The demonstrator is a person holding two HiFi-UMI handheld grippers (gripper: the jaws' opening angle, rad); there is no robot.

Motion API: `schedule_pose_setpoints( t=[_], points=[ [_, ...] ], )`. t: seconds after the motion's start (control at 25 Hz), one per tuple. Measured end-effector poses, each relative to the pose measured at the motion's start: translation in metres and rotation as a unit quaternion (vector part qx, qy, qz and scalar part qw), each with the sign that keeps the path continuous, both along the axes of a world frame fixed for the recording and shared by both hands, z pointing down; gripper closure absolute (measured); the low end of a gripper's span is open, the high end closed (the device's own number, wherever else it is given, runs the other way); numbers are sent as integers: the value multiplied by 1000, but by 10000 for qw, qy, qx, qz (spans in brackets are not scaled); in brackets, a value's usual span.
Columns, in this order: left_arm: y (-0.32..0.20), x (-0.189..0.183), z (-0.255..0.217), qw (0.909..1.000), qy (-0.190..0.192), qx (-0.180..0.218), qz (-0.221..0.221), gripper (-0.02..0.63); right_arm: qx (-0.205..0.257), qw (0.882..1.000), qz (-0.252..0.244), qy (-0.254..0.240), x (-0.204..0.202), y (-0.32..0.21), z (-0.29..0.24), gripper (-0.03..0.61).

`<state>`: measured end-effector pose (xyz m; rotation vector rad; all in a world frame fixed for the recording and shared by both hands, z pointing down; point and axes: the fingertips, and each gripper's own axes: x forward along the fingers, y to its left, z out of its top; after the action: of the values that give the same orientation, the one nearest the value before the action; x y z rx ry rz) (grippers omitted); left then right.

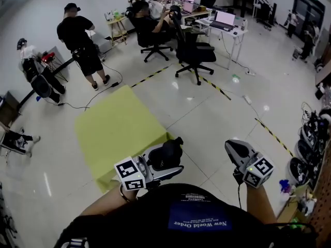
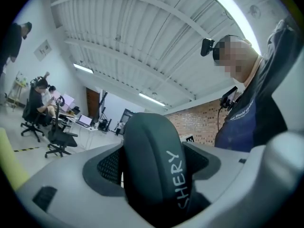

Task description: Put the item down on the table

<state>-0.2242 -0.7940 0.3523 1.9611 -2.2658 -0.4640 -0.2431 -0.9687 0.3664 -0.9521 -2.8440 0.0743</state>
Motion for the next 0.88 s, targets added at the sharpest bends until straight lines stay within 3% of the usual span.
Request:
schedule_pose_setpoints(
  t=[0.24,0.4,0.88],
  points=[
    [74,-44,4,9962,97,81,-865,239,86,9957,-917,25,-75,82,5,591],
    [116,-68,8,9918,-47,147,-1272,239,-15,9903,-1384,-73,-112,135,-4,591],
    [325,-167,9,9772,-202,155,-2108,239,60,9807,-1952,11,-232,338,-15,591]
  ],
)
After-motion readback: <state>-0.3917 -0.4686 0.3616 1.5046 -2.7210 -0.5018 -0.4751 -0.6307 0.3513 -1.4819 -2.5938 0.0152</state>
